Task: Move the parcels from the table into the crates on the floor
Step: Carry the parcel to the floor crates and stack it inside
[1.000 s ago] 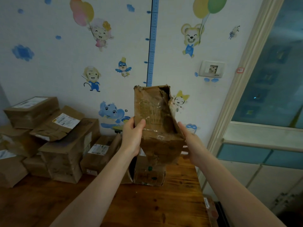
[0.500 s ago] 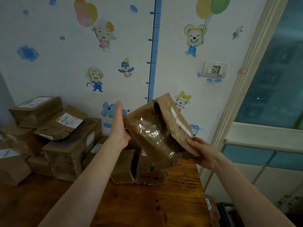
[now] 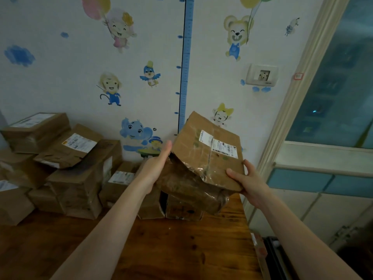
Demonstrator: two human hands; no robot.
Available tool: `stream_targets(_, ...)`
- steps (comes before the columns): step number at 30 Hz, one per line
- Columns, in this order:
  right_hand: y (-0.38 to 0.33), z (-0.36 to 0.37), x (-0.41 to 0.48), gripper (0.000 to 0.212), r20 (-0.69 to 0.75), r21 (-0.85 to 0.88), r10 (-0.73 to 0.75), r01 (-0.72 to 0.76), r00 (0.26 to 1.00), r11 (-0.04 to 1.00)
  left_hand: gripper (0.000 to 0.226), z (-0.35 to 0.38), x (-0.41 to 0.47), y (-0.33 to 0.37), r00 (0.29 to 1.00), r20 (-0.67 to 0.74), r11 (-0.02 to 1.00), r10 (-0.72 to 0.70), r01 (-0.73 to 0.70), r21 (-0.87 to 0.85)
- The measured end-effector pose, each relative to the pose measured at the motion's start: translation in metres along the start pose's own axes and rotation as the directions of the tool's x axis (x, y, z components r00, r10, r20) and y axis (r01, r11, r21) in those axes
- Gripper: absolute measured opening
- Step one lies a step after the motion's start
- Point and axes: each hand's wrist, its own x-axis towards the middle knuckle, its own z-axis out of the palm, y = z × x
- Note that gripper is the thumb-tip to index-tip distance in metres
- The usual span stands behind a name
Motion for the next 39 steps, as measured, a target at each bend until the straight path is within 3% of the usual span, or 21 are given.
stream_targets(2,0.006,0.004,-0.002,0.063,-0.031,0.001,-0.029,0.029,0.999,1.0,0.102,0.009,0.001,-0.006,0.999,0.04,1.0,-0.011,0.01,0.026)
stream_targets(5,0.014,0.006,-0.003,0.047,-0.083,0.021,-0.029,0.03,0.996,0.999,0.067,0.024,0.006,-0.013,0.999,0.026,0.999,-0.033,0.032,0.036)
stream_targets(7,0.016,0.001,-0.006,0.046,-0.115,0.066,0.006,0.001,0.993,0.998,0.055,0.034,0.008,-0.016,0.998,0.043,0.998,-0.039,0.037,0.053)
stream_targets(19,0.052,-0.096,-0.053,0.042,-0.464,0.099,0.051,-0.005,0.884,0.995,0.054,0.151,0.011,-0.052,0.962,0.26,0.991,-0.085,0.055,0.121)
stream_targets(29,0.079,-0.228,-0.091,0.04,-0.553,0.153,0.112,-0.031,0.826,0.988,0.056,0.294,-0.017,-0.077,0.902,0.402,0.987,-0.159,0.137,0.083)
stream_targets(39,0.127,-0.355,-0.098,0.04,-0.553,0.186,0.236,-0.157,0.799,0.97,0.05,0.418,-0.055,-0.123,0.903,0.331,0.962,-0.274,0.254,0.105)
